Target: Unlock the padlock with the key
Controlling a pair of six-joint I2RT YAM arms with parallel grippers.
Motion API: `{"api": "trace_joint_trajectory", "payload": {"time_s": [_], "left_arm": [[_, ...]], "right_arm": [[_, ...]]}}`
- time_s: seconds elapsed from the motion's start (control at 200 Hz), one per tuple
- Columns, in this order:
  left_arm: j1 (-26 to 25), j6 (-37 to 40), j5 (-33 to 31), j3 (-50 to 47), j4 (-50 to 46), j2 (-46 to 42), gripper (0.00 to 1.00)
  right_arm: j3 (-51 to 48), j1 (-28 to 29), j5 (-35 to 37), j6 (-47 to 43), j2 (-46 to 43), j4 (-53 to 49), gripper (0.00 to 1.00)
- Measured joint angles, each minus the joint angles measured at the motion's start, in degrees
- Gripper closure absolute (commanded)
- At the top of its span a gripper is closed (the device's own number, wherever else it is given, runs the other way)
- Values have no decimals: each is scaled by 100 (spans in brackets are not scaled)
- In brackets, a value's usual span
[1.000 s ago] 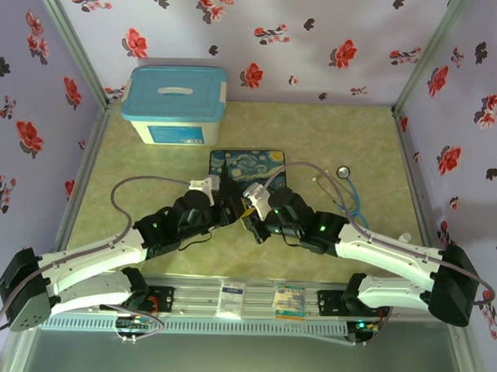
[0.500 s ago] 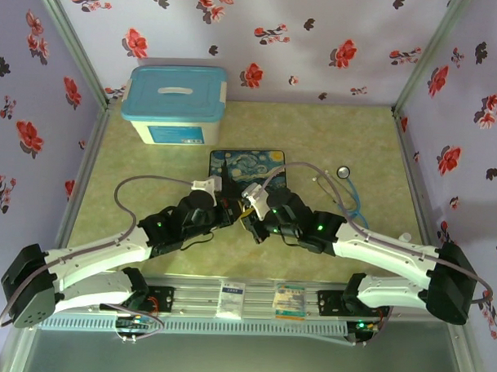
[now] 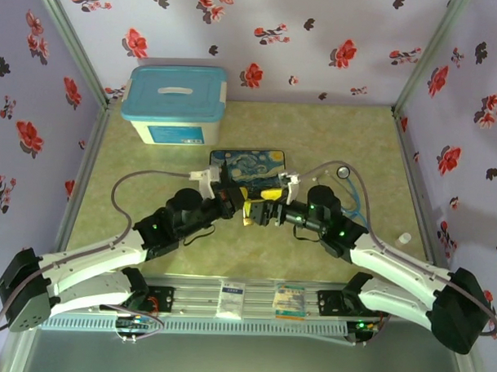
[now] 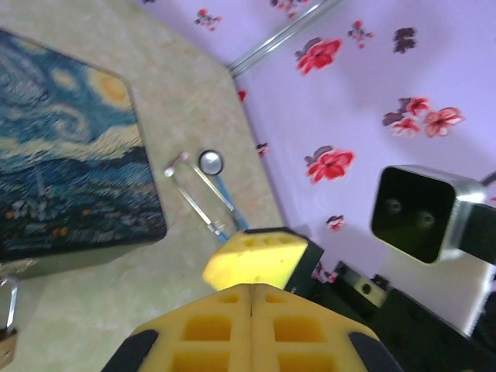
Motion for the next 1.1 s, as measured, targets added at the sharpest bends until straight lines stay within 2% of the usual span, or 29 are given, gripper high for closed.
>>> {"api": "trace_joint_trajectory", "payload": {"time_s": [0.04,0.065,0.27,0.575,0.75,1.1], "left_arm": [[-2,61,7,-22,144,-11,100],[-2,94,13,-46,221,-24,100],[-2,293,63,-140,793,-94,100],[-2,417,83,-157,1193,-256,100],[-2,444,37,-175,1285,-350,100],[-2,498,-116,-175,1392,-284,100]], "right_arm": [[-138,-109,-105,313,2,503,40],[-212,-179,-142,459,11,807,42],[-369,-376,-472,1519,354,2522,35],[-367,-391,-1021,2450,1152,4107,41],[-367,-402,-1202,2767,1436,4623,46],[-302,-402,-1438,2990,1537,4850,51]]}}
